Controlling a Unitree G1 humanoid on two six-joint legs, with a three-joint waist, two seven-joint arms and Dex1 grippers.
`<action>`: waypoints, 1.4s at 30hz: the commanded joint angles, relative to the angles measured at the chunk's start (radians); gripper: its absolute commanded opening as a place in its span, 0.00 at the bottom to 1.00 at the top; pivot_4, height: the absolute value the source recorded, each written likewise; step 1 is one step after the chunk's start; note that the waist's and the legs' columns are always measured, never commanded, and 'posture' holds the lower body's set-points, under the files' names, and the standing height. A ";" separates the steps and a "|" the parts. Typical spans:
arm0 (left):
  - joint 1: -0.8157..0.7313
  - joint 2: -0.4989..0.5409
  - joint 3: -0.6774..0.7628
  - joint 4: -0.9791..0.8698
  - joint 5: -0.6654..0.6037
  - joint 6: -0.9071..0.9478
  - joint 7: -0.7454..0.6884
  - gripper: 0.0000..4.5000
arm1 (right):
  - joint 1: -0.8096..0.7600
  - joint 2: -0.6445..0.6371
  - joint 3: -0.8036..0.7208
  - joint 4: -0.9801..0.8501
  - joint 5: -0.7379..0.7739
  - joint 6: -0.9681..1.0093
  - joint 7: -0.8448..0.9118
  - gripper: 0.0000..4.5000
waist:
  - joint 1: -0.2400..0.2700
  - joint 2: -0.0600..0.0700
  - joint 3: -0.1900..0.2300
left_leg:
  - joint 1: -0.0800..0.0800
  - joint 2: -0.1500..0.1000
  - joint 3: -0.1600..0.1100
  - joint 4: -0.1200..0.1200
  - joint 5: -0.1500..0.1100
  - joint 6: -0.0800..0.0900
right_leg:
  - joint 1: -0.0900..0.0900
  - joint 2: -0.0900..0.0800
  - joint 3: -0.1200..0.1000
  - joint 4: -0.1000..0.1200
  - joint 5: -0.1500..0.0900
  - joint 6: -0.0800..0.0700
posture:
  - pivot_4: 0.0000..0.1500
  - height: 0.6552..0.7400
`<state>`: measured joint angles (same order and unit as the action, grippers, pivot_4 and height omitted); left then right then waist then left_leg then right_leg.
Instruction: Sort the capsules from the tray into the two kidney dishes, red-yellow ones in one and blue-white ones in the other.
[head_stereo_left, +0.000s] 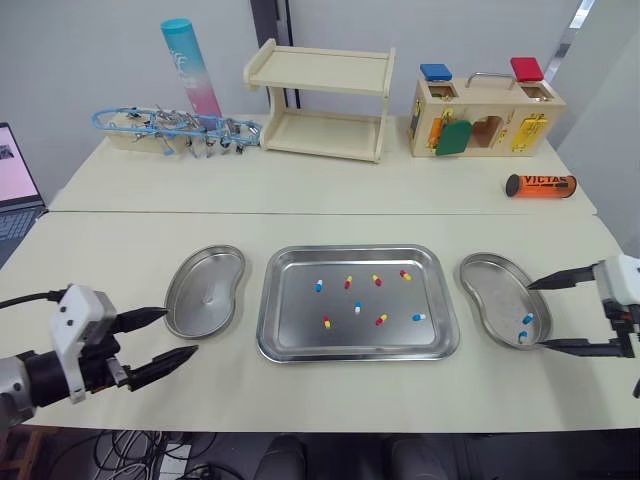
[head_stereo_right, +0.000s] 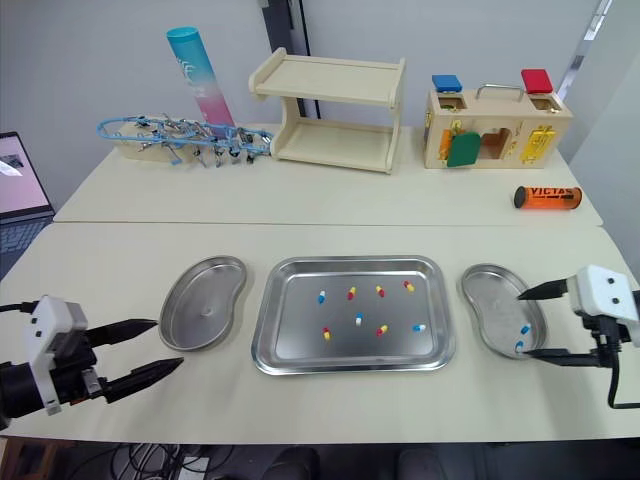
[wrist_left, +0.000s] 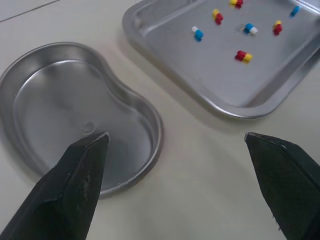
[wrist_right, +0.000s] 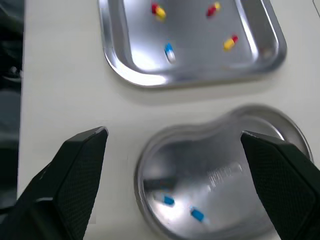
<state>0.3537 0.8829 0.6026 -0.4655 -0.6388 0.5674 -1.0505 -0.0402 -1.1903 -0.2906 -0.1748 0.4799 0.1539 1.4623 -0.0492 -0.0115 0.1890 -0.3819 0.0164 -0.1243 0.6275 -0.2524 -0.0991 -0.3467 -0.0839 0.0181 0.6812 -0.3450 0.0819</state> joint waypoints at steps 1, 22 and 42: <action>-0.040 0.004 -0.060 -0.090 -0.052 0.029 0.017 1.00 | -0.028 0.030 -0.008 -0.161 0.111 0.127 -0.079 0.99 | 0.002 0.000 0.000 | 0.000 0.000 0.000 0.000 0.000 0.000 | 0.000 0.000 0.000 0.000 0.000 0.000 | 1.00 1.00; -0.422 -0.162 -0.620 0.044 0.149 -0.127 0.096 0.66 | 0.072 0.172 0.015 -0.399 0.157 0.263 -0.276 1.00 | 0.020 -0.001 0.000 | 0.001 -0.001 -0.002 0.001 0.000 0.000 | 0.003 0.000 -0.002 -0.001 0.000 0.000 | 1.00 1.00; -0.646 -0.295 -0.850 0.371 0.385 -0.272 0.032 0.66 | 0.109 0.192 0.034 -0.429 0.125 0.257 -0.304 1.00 | 0.019 -0.001 0.000 | 0.000 -0.001 -0.004 0.002 0.000 0.000 | 0.004 0.000 -0.004 -0.001 0.000 0.001 | 1.00 1.00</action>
<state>-0.2769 0.5948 -0.2370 -0.0916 -0.2633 0.3002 -1.0148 0.0680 -1.0024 -0.2502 -0.5750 0.6024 0.4208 1.1602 -0.0303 -0.0127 0.1887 -0.3817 0.0151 -0.1283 0.6292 -0.2523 -0.0992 -0.3431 -0.0838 0.0144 0.6799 -0.3448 0.0825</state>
